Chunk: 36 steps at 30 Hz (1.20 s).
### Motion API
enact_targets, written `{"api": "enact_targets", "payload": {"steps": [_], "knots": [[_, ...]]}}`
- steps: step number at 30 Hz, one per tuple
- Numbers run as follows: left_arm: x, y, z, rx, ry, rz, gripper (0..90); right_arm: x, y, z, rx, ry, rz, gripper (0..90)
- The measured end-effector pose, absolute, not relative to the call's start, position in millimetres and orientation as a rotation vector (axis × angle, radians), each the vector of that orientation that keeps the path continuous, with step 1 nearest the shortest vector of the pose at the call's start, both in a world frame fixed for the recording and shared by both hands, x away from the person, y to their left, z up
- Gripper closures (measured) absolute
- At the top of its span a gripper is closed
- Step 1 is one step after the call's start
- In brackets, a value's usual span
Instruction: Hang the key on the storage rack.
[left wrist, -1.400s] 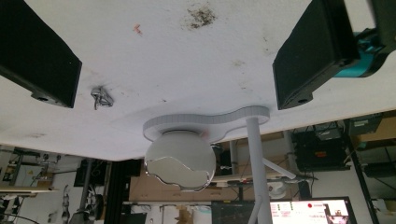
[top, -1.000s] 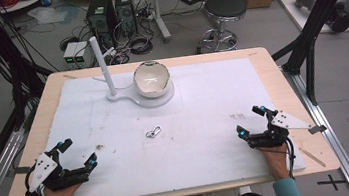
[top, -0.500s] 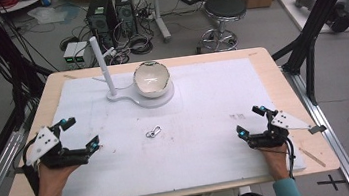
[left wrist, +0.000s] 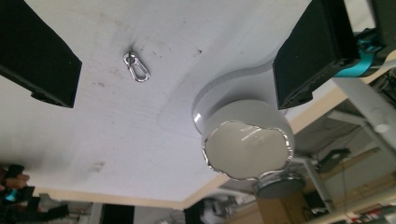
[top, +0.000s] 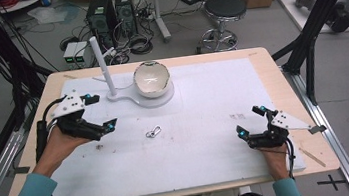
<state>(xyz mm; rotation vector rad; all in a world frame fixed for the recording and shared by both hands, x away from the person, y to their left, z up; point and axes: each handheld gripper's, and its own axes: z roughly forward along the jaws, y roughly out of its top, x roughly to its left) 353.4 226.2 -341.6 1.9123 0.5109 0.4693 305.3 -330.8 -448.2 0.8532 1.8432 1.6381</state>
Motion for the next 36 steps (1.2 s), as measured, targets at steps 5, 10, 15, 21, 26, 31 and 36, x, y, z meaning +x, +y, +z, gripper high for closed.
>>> {"api": "enact_targets", "payload": {"steps": [5, 10, 15, 21, 26, 31, 36], "knots": [[362.5, 206.1, -338.2, 2.000, 0.475, 0.438, 1.7, 305.3, -330.8, -448.1, 0.852, 1.843, 1.638, 0.6], [368.3, 185.9, -339.3, 2.100, 0.442, 0.426, 1.7, 305.6, -330.8, -448.2, 0.847, 1.840, 1.636, 0.6], [373.6, 166.3, -346.6, 2.181, 0.405, 0.375, 1.7, 305.3, -330.7, -448.2, 0.849, 1.840, 1.634, 0.6], [379.0, 144.7, -364.0, 2.289, 0.371, 0.307, 1.8, 305.4, -330.5, -448.2, 0.845, 1.841, 1.636, 0.6], [383.1, 131.0, -374.0, 2.341, 0.357, 0.281, 1.8, 305.3, -330.7, -448.2, 0.849, 1.840, 1.635, 0.6], [388.1, 122.2, -383.4, 2.375, 0.355, 0.252, 2.1, 305.3, -330.8, -448.2, 0.849, 1.841, 1.635, 0.6], [390.1, 118.4, -391.3, 2.434, 0.330, 0.225, 9.1, 305.4, -330.9, -448.3, 0.851, 1.839, 1.640, 0.6]]}}
